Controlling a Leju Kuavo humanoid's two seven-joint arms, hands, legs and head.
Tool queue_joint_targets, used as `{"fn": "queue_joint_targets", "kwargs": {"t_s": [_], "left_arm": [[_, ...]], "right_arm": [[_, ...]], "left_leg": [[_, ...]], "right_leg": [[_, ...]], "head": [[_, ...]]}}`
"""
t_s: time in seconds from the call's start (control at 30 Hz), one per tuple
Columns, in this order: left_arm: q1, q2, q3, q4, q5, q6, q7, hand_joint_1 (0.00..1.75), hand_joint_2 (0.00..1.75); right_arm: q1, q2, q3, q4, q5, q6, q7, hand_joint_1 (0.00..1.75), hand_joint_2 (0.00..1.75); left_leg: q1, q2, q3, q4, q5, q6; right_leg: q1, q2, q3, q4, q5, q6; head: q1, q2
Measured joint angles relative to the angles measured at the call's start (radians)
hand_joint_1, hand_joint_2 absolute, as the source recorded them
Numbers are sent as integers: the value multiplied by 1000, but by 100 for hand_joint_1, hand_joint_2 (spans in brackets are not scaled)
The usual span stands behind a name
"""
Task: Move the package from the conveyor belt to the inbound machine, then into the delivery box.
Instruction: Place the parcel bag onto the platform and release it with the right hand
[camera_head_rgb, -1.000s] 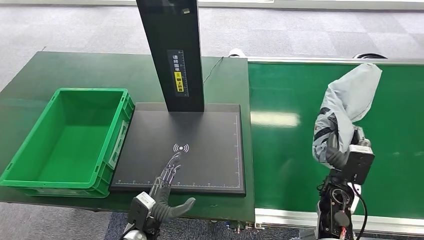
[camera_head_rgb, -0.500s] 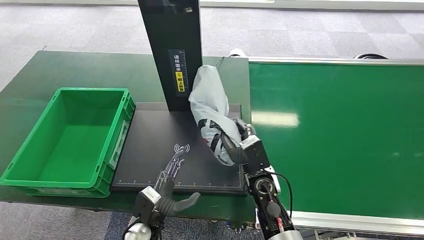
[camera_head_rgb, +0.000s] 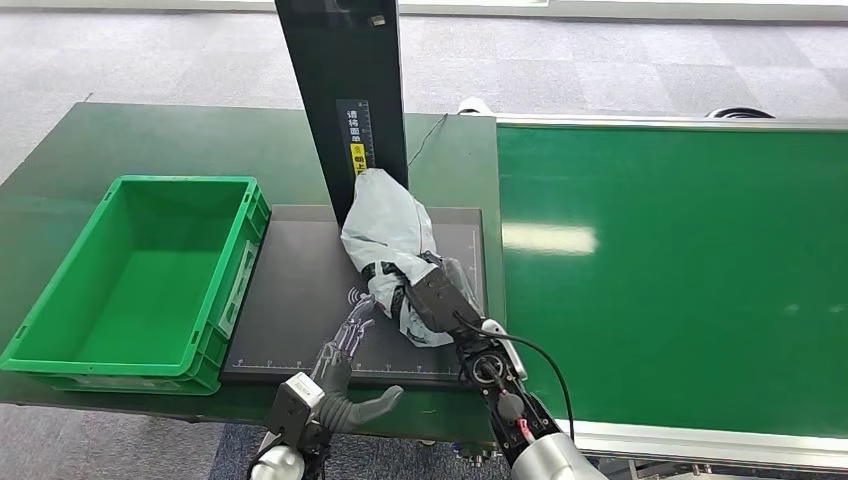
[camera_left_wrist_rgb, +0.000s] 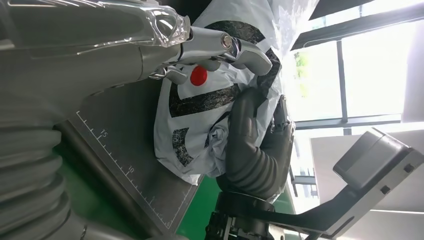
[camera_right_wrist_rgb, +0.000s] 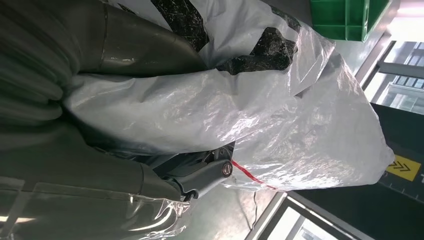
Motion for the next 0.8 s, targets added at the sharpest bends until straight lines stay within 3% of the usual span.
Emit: {"fn": "queue_joint_targets", "kwargs": {"t_s": [0.1, 0.23, 0.33, 0.43, 0.6, 0.7, 0.8], "left_arm": [[0, 1, 0, 0, 0, 0, 0, 0, 175], [-1, 1, -1, 1, 2, 0, 4, 0, 175], [-2, 1, -2, 6, 5, 0, 6, 0, 175], [-3, 1, -3, 10, 10, 0, 7, 0, 175], [-17, 5, -6, 39, 21, 1, -8, 0, 175], [-27, 8, -7, 57, 24, 2, -19, 0, 175], [-32, 9, -7, 68, 24, 3, -20, 0, 175]], "right_arm": [[-5, 0, 2, 11, 0, -1, 0, 175, 175], [-11, 0, 6, 24, 13, -2, 21, 2, 175], [-13, -2, 7, 35, 16, -16, 30, 0, 175], [-7, -6, -6, 36, -47, 3, -31, 0, 175], [46, -14, -88, -18, -341, 326, -205, 0, 175], [85, -18, -134, -61, -475, 478, -222, 0, 175], [108, -19, -164, -85, -533, 538, -214, 0, 175]], "left_leg": [[0, 0, 0, 0, 0, 0], [0, 0, 0, 0, 0, 0], [0, 0, 1, 0, 0, 0], [0, 0, 1, 0, 0, 0], [0, 0, 0, 0, 0, 0], [0, 0, 0, 0, 0, 0], [0, 0, -1, 0, 0, 0]], "right_leg": [[0, 0, 0, 0, 0, 0], [0, 0, 0, 0, 0, 0], [0, 0, 0, 0, 0, 0], [0, 0, 0, 0, 0, 0], [0, 0, 0, 0, 0, 0], [0, 0, -1, 0, 0, 0], [0, 0, -1, 0, 0, 0]], "head": [[0, 0], [0, 0], [0, 0], [0, 0], [0, 0], [0, 0], [0, 0]]}}
